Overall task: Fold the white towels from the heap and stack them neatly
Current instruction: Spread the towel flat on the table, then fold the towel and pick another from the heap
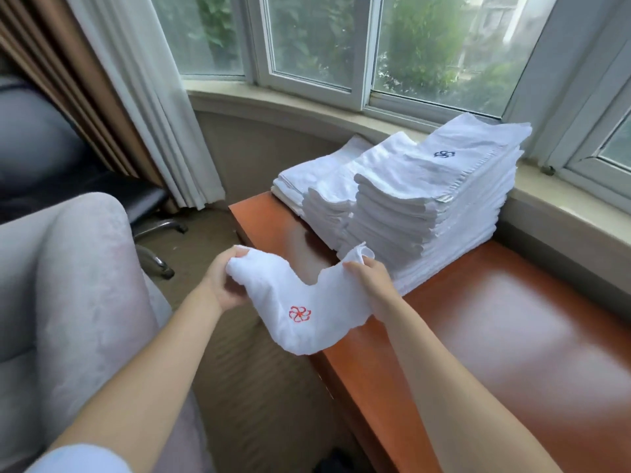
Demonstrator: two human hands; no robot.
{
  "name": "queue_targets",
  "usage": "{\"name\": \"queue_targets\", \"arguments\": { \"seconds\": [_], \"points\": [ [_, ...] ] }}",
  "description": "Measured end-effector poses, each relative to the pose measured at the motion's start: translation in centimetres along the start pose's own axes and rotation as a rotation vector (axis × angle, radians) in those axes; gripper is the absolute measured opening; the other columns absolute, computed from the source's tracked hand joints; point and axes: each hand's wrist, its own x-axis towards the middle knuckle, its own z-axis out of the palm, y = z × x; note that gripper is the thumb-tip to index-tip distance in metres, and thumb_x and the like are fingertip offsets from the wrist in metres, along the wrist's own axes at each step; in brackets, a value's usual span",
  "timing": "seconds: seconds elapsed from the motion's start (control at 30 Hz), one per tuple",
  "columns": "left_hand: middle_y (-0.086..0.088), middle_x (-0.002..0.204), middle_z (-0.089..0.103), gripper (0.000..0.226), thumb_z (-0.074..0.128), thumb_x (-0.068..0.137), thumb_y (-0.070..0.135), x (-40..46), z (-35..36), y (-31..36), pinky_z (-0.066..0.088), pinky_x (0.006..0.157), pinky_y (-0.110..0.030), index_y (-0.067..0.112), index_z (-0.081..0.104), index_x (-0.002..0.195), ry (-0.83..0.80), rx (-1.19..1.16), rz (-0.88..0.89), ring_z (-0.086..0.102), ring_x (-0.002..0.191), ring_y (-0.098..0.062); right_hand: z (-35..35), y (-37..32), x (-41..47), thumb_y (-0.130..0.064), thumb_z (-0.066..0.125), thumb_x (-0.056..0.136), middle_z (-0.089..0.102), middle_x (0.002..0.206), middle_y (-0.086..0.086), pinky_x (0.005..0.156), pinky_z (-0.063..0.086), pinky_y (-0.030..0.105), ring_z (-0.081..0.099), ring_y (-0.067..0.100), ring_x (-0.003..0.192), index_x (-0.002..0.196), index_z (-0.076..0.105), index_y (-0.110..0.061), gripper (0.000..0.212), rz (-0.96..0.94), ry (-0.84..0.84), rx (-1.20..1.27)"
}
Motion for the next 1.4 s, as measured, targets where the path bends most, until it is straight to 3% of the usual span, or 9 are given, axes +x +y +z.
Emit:
{"name": "queue_targets", "arguments": {
  "seconds": [0.1, 0.2, 0.3, 0.4, 0.63, 0.77, 0.93, 1.17, 1.4],
  "points": [
    [-0.008, 0.067, 0.067, 0.043, 0.040, 0.092, 0.017, 3.2, -0.3, 3.3, 0.055, 0.056, -0.027, 0.012, 0.070, 0.063, 0.028, -0.027, 0.006, 0.068, 0.062, -0.022, 2.7, -3.3, 4.6, -0.022, 0.059, 0.085, 0.064, 0.089, 0.004, 0.080, 0.050, 0.035, 0.061, 0.022, 0.085, 0.091, 0.063, -0.005, 0.018, -0.066, -0.097, 0.004],
    [-0.006, 0.062, 0.063, 0.047, 0.036, 0.092, 0.013, 6.6, -0.5, 6.9, 0.053, 0.054, -0.025, 0.012, 0.068, 0.057, 0.019, 0.000, -0.003, 0.065, 0.057, -0.020, 4.7, -6.0, 7.7, -0.014, 0.057, 0.087, 0.056, 0.083, 0.008, 0.068, 0.042, 0.029, 0.055, 0.020, 0.079, 0.091, 0.059, 0.005, 0.020, -0.068, -0.108, 0.103],
    [-0.003, 0.057, 0.051, 0.027, 0.040, 0.083, 0.006, 10.3, -0.9, 10.0, 0.048, 0.052, -0.022, 0.015, 0.054, 0.062, 0.038, 0.030, -0.003, 0.055, 0.052, -0.018, 6.1, -7.8, 10.2, -0.017, 0.059, 0.087, 0.054, 0.083, 0.008, 0.070, 0.040, 0.029, 0.054, 0.019, 0.080, 0.095, 0.057, 0.011, 0.030, -0.033, -0.106, 0.194],
    [-0.002, 0.056, 0.038, 0.014, 0.047, 0.071, 0.005, 14.7, -0.9, 12.8, 0.039, 0.051, -0.020, 0.017, 0.041, 0.068, 0.020, 0.056, -0.007, 0.043, 0.051, -0.017, 7.5, -10.3, 13.3, -0.024, 0.063, 0.085, 0.059, 0.081, 0.001, 0.073, 0.046, 0.028, 0.057, 0.017, 0.076, 0.081, 0.060, -0.014, 0.012, -0.045, -0.141, 0.193],
    [-0.001, 0.047, 0.040, 0.019, 0.047, 0.078, 0.010, 27.4, -0.6, 20.9, 0.038, 0.044, -0.019, 0.014, 0.043, 0.060, -0.220, 0.172, -0.148, 0.044, 0.042, -0.014, 11.8, -15.5, 22.0, -0.023, 0.058, 0.079, 0.054, 0.074, 0.005, 0.047, 0.041, 0.017, 0.056, 0.016, 0.055, 0.083, 0.055, -0.012, 0.012, -0.022, 0.106, 0.301],
    [0.001, 0.069, 0.020, 0.018, 0.052, 0.068, 0.008, 34.2, -0.1, 25.5, 0.018, 0.053, -0.026, 0.019, 0.042, 0.078, -0.467, 0.301, -0.208, 0.018, 0.060, -0.013, 14.3, -17.5, 26.2, -0.027, 0.063, 0.085, 0.062, 0.065, -0.002, 0.042, 0.041, 0.016, 0.060, 0.011, 0.050, 0.083, 0.062, -0.014, 0.013, 0.063, 0.283, 0.423],
    [-0.006, 0.093, 0.047, 0.060, 0.058, 0.061, 0.005, 40.0, 2.0, 29.3, 0.037, 0.064, -0.029, 0.019, 0.047, 0.118, -0.643, 0.366, -0.304, 0.046, 0.077, -0.018, 15.0, -19.9, 30.3, -0.026, 0.063, 0.086, 0.065, 0.070, 0.003, 0.056, 0.047, 0.026, 0.063, 0.019, 0.065, 0.080, 0.062, -0.013, 0.015, 0.092, 0.409, 0.492],
    [-0.009, 0.103, 0.055, 0.047, 0.037, 0.073, -0.003, 45.6, 7.0, 31.2, 0.043, 0.071, -0.032, 0.015, 0.055, 0.113, -0.644, 0.504, -0.275, 0.054, 0.087, -0.023, 13.0, -20.3, 34.9, -0.025, 0.061, 0.087, 0.067, 0.085, 0.005, 0.068, 0.051, 0.031, 0.065, 0.021, 0.076, 0.089, 0.065, -0.015, 0.012, 0.007, 0.523, 0.616],
    [-0.014, 0.113, 0.060, 0.052, 0.036, 0.078, -0.018, 51.7, 13.7, 30.5, 0.045, 0.070, -0.034, 0.014, 0.060, 0.112, -0.578, 0.836, -0.105, 0.057, 0.097, -0.027, 11.9, -20.2, 38.4, -0.026, 0.061, 0.087, 0.062, 0.079, 0.000, 0.059, 0.049, 0.025, 0.060, 0.017, 0.069, 0.083, 0.058, -0.016, 0.011, -0.026, 0.760, 0.699]
  ]
}}
